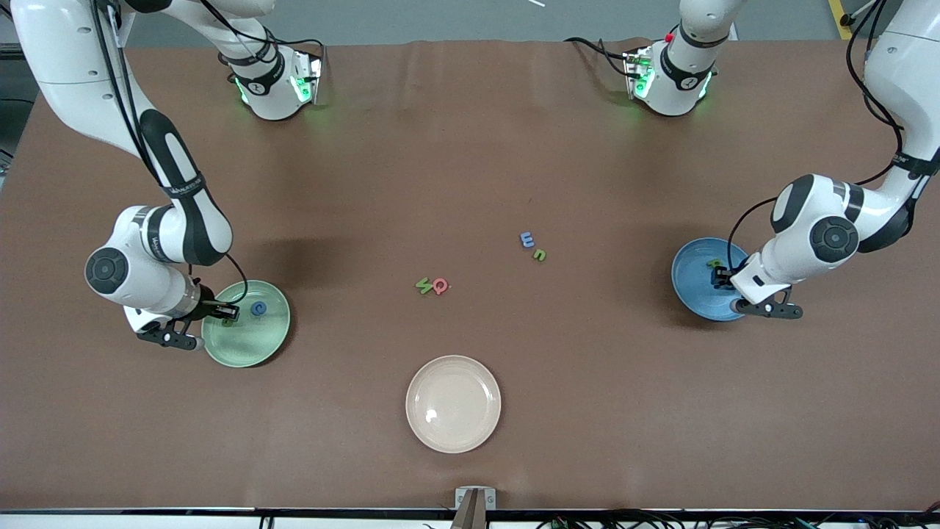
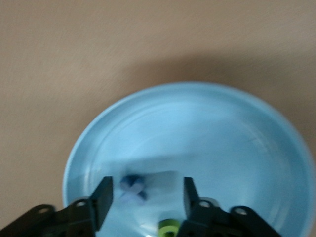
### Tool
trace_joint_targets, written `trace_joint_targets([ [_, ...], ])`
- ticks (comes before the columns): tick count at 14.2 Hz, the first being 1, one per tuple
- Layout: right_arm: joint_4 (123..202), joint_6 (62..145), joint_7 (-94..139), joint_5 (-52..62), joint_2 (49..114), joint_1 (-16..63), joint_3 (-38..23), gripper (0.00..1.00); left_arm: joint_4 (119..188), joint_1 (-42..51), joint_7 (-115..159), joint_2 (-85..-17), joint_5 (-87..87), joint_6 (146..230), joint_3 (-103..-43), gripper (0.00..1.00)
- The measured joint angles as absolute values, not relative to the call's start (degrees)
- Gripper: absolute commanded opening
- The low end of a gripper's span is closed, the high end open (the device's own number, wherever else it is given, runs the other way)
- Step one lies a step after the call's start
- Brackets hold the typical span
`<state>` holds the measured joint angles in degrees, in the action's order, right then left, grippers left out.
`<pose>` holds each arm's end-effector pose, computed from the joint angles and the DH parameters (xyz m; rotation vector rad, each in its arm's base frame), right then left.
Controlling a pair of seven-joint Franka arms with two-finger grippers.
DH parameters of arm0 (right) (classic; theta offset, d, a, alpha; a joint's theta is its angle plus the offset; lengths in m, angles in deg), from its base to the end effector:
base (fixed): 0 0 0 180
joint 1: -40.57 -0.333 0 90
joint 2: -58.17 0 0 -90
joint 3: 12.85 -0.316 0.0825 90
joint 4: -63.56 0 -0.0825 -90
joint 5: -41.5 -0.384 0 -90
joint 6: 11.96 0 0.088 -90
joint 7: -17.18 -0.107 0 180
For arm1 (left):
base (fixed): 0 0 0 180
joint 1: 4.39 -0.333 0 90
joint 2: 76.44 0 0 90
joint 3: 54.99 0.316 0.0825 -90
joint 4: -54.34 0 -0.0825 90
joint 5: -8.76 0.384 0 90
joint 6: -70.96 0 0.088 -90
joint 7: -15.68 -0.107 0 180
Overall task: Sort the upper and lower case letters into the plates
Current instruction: 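Open both grippers, dropping the x and B into their plates, then return both grippers to the letter pile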
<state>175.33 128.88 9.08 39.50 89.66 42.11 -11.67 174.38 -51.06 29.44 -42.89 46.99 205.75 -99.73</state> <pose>0.6140 -0.0289 0.1904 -3.1144 0.3338 0.0665 0.5667 0.0249 0.2031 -3.0860 0.2605 0.1039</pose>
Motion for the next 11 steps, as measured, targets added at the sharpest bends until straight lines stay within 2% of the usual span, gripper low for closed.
trace_joint_targets([
  [6,174.6,128.9,8.6,39.5,89.8,42.0,-12.3,1.00,174.0,-49.8,48.9,-43.9,47.0,205.2,-111.2,1.00],
  [11,170.5,122.2,1.3,39.5,89.7,38.9,-12.9,1.00,170.9,-37.8,75.7,-43.8,46.8,205.3,-112.2,1.00],
])
